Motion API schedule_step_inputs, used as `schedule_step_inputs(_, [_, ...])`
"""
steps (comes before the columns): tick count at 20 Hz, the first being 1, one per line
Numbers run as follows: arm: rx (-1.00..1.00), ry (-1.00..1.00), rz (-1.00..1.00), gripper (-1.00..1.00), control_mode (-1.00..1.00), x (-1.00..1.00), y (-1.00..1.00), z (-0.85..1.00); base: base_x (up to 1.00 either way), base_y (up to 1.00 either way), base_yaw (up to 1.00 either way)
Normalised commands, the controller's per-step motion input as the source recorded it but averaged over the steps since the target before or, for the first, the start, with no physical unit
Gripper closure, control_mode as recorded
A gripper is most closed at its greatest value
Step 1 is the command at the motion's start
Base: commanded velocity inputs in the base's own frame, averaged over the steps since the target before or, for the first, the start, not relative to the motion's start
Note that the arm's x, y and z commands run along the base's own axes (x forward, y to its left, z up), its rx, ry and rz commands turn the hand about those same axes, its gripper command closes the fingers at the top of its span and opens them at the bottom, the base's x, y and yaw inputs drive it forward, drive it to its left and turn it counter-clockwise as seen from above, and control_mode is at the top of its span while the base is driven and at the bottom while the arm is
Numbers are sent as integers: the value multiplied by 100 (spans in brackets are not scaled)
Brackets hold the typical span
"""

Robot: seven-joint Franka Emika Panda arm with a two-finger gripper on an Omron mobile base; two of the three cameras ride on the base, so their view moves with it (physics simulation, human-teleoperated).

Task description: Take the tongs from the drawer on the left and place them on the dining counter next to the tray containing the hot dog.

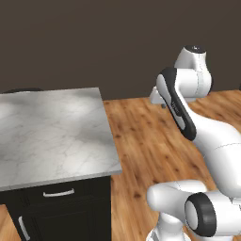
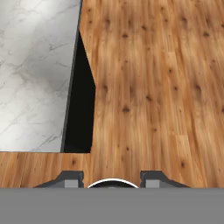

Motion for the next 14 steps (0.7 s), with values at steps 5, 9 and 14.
schedule_step_inputs(5, [0,0,0,-100,-100,-4,0,0,0,0,0])
schedule_step_inputs(9, [0,0,0,-100,-100,-6,0,0,0,0,0])
schedule_step_inputs(14, [-2,0,4,-100,-100,-54,16,-4,0,0,0])
